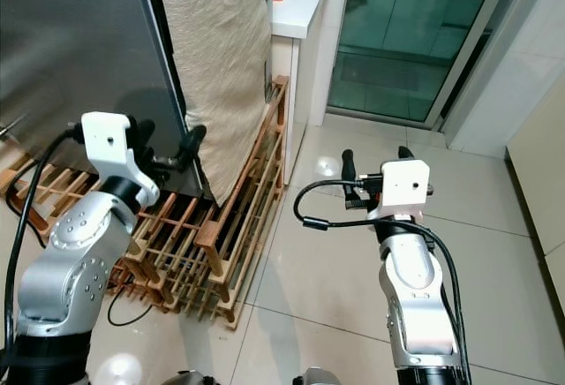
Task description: Restocking fridge
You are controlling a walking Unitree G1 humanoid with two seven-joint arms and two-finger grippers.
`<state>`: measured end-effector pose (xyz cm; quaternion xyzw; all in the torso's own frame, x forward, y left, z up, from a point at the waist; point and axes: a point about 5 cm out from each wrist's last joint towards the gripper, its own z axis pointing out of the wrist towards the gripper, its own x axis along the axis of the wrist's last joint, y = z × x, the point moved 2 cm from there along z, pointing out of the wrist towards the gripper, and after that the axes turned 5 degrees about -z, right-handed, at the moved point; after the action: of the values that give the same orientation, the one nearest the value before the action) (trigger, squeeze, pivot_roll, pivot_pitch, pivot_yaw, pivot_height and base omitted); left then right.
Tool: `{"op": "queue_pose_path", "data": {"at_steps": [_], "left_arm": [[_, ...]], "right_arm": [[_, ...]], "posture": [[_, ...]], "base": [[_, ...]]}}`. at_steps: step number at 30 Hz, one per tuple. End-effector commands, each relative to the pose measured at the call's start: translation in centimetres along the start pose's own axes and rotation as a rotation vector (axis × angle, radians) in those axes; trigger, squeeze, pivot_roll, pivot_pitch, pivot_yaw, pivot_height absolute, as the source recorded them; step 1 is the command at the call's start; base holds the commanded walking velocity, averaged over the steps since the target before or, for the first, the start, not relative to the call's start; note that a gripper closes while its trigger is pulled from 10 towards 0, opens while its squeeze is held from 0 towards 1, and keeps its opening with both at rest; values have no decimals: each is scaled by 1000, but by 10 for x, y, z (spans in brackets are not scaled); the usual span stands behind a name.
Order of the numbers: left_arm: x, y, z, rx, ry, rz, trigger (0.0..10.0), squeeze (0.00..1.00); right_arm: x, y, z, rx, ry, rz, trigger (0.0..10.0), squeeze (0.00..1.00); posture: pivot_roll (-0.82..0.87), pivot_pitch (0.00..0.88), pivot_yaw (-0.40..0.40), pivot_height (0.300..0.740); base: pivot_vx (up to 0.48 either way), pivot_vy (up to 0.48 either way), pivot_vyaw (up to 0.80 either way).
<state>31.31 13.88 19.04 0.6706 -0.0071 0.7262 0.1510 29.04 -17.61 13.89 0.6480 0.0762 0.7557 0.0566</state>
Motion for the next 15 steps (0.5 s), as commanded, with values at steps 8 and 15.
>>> {"op": "queue_pose_path", "data": {"at_steps": [8, 15], "left_arm": [[-3, 5, 6, -13, -8, -15, 10000, 0], [-5, 10, 10, -40, -20, -28, 10000, 0]], "right_arm": [[-1, -1, 0, 6, 1, -7, 10000, 0], [-1, 0, -1, -1, 0, -8, 10000, 0]], "posture": [[-130, 17, 8, 716], [-138, 13, 18, 716]], "base": [[0, 0, 0], [0, 0, 0]]}}
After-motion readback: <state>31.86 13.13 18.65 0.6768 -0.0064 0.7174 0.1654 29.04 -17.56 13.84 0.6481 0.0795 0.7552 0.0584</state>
